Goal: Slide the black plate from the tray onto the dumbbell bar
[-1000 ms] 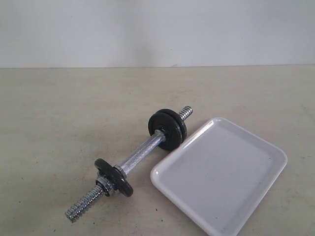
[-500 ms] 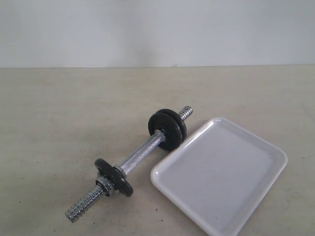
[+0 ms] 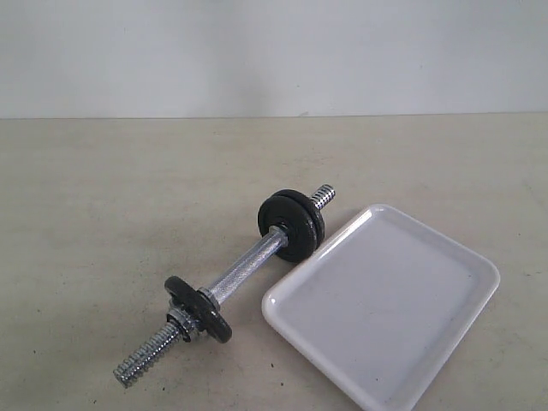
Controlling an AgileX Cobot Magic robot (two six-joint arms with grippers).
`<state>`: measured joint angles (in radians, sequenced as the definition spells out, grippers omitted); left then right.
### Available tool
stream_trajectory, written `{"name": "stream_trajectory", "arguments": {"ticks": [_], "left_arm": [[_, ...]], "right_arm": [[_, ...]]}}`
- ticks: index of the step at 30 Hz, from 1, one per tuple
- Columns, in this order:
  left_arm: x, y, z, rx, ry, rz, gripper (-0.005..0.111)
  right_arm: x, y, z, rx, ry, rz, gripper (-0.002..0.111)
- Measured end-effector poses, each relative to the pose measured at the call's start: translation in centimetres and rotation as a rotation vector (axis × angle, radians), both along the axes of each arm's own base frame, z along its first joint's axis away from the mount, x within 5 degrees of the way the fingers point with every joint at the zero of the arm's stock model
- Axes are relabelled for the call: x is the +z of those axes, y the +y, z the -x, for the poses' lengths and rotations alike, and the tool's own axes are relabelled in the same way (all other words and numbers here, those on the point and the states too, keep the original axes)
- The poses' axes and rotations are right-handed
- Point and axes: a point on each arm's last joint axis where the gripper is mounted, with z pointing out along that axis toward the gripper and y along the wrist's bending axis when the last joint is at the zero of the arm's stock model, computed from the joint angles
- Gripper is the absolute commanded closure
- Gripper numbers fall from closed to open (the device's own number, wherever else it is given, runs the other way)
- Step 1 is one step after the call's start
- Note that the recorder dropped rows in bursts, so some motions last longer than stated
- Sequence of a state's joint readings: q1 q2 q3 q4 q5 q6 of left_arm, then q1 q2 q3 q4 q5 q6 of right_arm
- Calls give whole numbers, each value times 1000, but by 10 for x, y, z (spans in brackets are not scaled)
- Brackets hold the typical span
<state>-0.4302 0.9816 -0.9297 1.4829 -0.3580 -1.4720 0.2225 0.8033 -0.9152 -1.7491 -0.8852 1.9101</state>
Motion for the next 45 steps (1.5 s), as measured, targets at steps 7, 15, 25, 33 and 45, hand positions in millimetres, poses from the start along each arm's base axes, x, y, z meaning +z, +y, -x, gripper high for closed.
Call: {"name": "stream_trajectory", "arguments": {"ticks": [7,15,25,33,45], "left_arm": [[-1,0,0,-1,-6,-17,77],[-4,0,0,-1,-28,-83,102],[-7,0,0,7,-55,-165,102],[-12,7,3,69,-24,-142,102],[-22,44,52,216,-145,-135,102]], "right_arm": [[0,0,0,0,0,0,104],[2,-3,-5,-68,-13,-14,104],[5,-9,-14,-186,-53,-26,104],[7,-12,-15,-231,-119,-2,104],[33,-34,37,-365,-353,-66,104]]}}
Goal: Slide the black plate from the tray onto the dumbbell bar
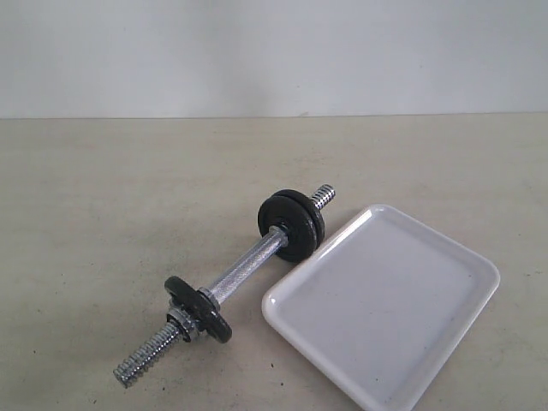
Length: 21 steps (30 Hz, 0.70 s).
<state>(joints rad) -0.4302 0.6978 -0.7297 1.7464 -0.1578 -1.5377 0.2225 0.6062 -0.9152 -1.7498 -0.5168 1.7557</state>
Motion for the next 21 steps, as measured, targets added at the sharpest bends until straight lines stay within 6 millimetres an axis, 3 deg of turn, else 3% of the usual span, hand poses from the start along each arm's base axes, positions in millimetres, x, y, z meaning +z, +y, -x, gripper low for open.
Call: {"name": "stream_trajectory", "arguments": {"ticks": [11,21], "left_arm": [[-8,21,46,1,-107,44,102],[-34,32,75,-21,-151,70,102]], "right_arm": [[10,-13,56,-14,-187,-17,104],[11,-25,112,-22,-358,-45,104]]}}
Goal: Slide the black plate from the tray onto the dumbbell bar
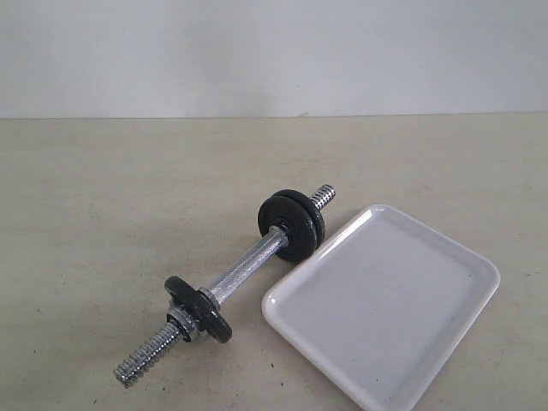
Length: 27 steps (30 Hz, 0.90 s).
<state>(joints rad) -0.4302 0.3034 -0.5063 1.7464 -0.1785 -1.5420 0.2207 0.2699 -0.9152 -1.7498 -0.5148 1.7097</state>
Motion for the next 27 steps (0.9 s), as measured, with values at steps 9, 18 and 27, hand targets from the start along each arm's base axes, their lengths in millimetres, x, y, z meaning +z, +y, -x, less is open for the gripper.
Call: {"name": "stream_trajectory", "arguments": {"ticks": [9,18,27], "left_arm": [[-29,7,18,-15,-29,8,102],[-55,11,28,-12,-50,19,102],[-79,24,10,141,96,193,102]], "right_arm": [[-3,-6,27,-14,-95,-3,104],[-55,-23,-39,-331,108,-132,104],[-128,-34,-84,-541,348,-179,104]]}}
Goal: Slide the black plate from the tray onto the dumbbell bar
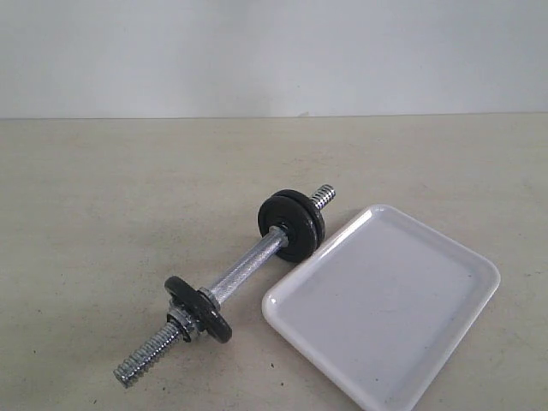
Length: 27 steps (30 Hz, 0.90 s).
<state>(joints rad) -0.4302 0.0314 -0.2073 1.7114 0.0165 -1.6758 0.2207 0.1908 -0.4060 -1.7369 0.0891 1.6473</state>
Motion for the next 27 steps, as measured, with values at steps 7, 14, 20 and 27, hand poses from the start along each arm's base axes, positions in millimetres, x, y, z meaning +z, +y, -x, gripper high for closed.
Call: {"name": "stream_trajectory", "arguments": {"ticks": [7,14,20,27], "left_arm": [[-9,0,-3,4,49,48,102],[-9,0,-3,1,50,50,102],[-9,0,-3,1,50,50,102],[-9,0,-3,1,50,50,102]], "right_arm": [[-13,-2,-5,22,56,-191,104],[-13,-3,-5,49,66,-291,104],[-13,-3,-5,50,66,-293,104],[-10,-5,4,46,21,-294,104]]}}
